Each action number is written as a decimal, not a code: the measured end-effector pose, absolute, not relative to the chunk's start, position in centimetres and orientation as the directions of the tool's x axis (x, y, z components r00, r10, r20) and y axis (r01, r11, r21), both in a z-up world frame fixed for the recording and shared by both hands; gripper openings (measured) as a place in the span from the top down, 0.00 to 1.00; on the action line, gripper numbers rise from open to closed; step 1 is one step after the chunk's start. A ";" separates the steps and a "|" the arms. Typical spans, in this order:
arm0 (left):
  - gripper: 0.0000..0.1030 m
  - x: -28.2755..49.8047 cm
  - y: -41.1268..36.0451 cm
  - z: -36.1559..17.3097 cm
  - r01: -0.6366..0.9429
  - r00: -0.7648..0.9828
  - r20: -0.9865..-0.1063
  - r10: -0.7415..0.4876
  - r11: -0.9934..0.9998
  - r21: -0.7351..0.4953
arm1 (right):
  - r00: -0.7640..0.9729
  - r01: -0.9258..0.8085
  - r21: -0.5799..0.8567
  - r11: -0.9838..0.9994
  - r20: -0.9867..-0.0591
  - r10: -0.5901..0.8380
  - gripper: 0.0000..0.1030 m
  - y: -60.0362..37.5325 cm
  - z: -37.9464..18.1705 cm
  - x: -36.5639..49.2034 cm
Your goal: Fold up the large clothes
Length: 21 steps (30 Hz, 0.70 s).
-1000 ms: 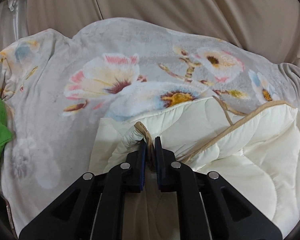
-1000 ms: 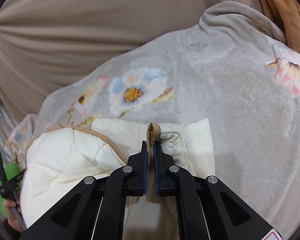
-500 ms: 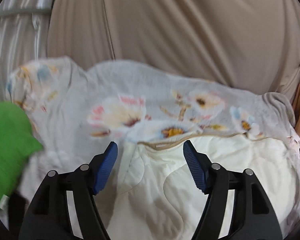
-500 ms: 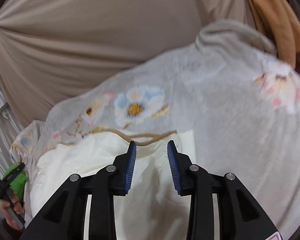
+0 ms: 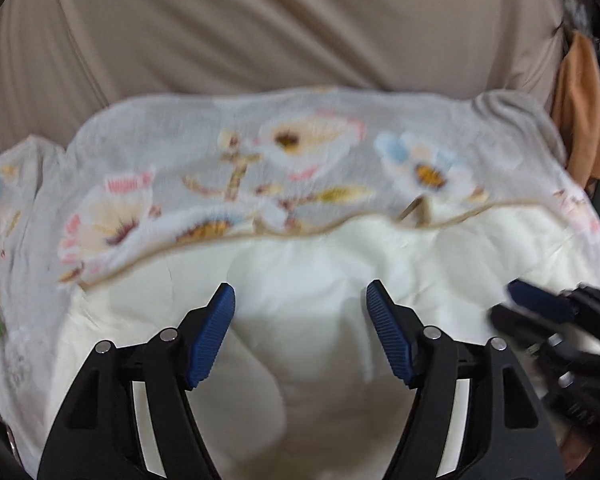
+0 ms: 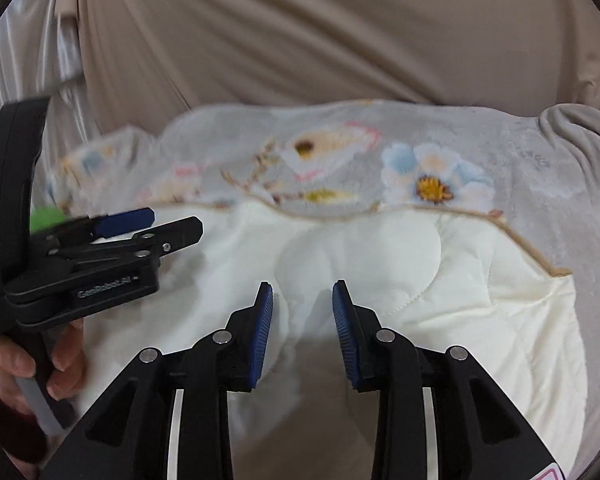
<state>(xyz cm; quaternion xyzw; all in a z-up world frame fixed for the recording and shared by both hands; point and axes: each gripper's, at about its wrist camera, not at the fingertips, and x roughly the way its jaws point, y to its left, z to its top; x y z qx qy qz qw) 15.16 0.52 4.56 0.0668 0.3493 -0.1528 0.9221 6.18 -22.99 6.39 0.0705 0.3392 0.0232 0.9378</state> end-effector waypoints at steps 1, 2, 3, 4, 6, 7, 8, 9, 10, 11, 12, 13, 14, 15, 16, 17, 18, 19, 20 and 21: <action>0.34 15.3 1.3 4.0 0.322 0.703 -0.670 -0.238 0.947 0.001 | 0.767 0.004 0.177 0.984 -0.632 0.111 0.79 -24.0 6.1 6.0; 0.34 15.7 2.6 3.7 0.309 0.701 -0.670 -0.244 0.951 -0.022 | 0.770 0.040 0.185 0.982 -0.632 0.088 0.79 -25.5 6.1 5.8; 0.34 16.0 3.7 3.6 0.292 0.706 -0.669 -0.234 0.956 -0.027 | 0.771 0.079 0.176 0.981 -0.634 0.051 0.79 -26.7 6.1 5.5; 0.33 16.2 4.7 3.5 0.275 0.711 -0.669 -0.218 0.961 -0.020 | 0.769 0.126 0.168 0.978 -0.639 0.010 0.79 -28.4 6.0 5.4; 0.30 16.9 7.2 3.1 0.240 0.719 -0.669 -0.186 0.971 -0.011 | 0.752 0.204 0.179 0.962 -0.658 -0.037 0.80 -31.8 5.2 5.0; 0.30 17.3 8.6 2.7 0.216 0.720 -0.674 -0.167 0.976 -0.012 | 0.741 0.241 0.202 0.949 -0.670 -0.046 0.80 -33.7 4.4 4.6; 0.30 17.6 9.7 2.3 0.202 0.719 -0.676 -0.161 0.979 -0.019 | 0.737 0.265 0.223 0.938 -0.675 -0.048 0.84 -35.1 3.9 4.3; 0.30 17.8 10.8 2.1 0.200 0.717 -0.675 -0.177 0.979 -0.044 | 0.732 0.287 0.238 0.928 -0.680 -0.052 0.91 -36.3 3.4 3.8; 0.30 17.9 11.8 1.8 0.197 0.715 -0.671 -0.194 0.978 -0.072 | 0.727 0.310 0.252 0.917 -0.684 -0.058 0.92 -37.4 2.7 3.3; 0.30 17.8 12.6 1.4 0.190 0.720 -0.662 -0.209 0.976 -0.102 | 0.730 0.315 0.274 0.909 -0.682 -0.047 0.96 -37.8 2.2 3.0; 0.30 17.8 12.9 1.1 0.193 0.722 -0.655 -0.223 0.974 -0.119 | 0.732 0.311 0.307 0.899 -0.681 -0.021 0.98 -38.3 1.6 2.9; 0.30 17.9 13.0 0.7 0.190 0.723 -0.654 -0.223 0.974 -0.122 | 0.731 0.313 0.317 0.895 -0.683 -0.013 0.98 -38.4 1.3 2.9; 0.30 18.0 12.6 0.4 0.182 0.727 -0.656 -0.204 0.978 -0.102 | 0.724 0.318 0.301 0.899 -0.689 -0.026 0.99 -38.2 1.3 3.2; 0.29 18.1 12.3 0.4 0.180 0.726 -0.660 -0.190 0.980 -0.085 | 0.716 0.324 0.268 0.907 -0.697 -0.050 0.99 -37.8 1.3 3.4; 0.29 18.3 12.1 0.4 0.179 0.724 -0.666 -0.181 0.981 -0.072 | 0.708 0.330 0.238 0.914 -0.703 -0.073 0.99 -37.4 1.4 3.6; 0.29 18.4 12.0 0.4 0.180 0.720 -0.671 -0.178 0.981 -0.067 | 0.700 0.336 0.209 0.919 -0.707 -0.095 0.99 -37.1 1.5 3.7; 0.29 18.5 12.1 0.4 0.182 0.718 -0.672 -0.179 0.981 -0.068 | 0.695 0.338 0.185 0.923 -0.711 -0.112 0.99 -36.9 1.5 3.7; 0.29 18.4 12.2 0.5 0.187 0.717 -0.672 -0.186 0.980 -0.071 | 0.688 0.339 0.166 0.926 -0.715 -0.123 0.99 -36.6 1.7 3.8; 0.29 18.2 12.5 0.9 0.190 0.716 -0.670 -0.196 0.978 -0.083 | 0.680 0.338 0.157 0.928 -0.723 -0.125 0.98 -36.7 1.8 3.9; 0.30 17.9 12.9 1.3 0.189 0.717 -0.667 -0.204 0.977 -0.095 | 0.665 0.340 0.149 0.929 -0.736 -0.125 0.98 -36.7 2.0 4.1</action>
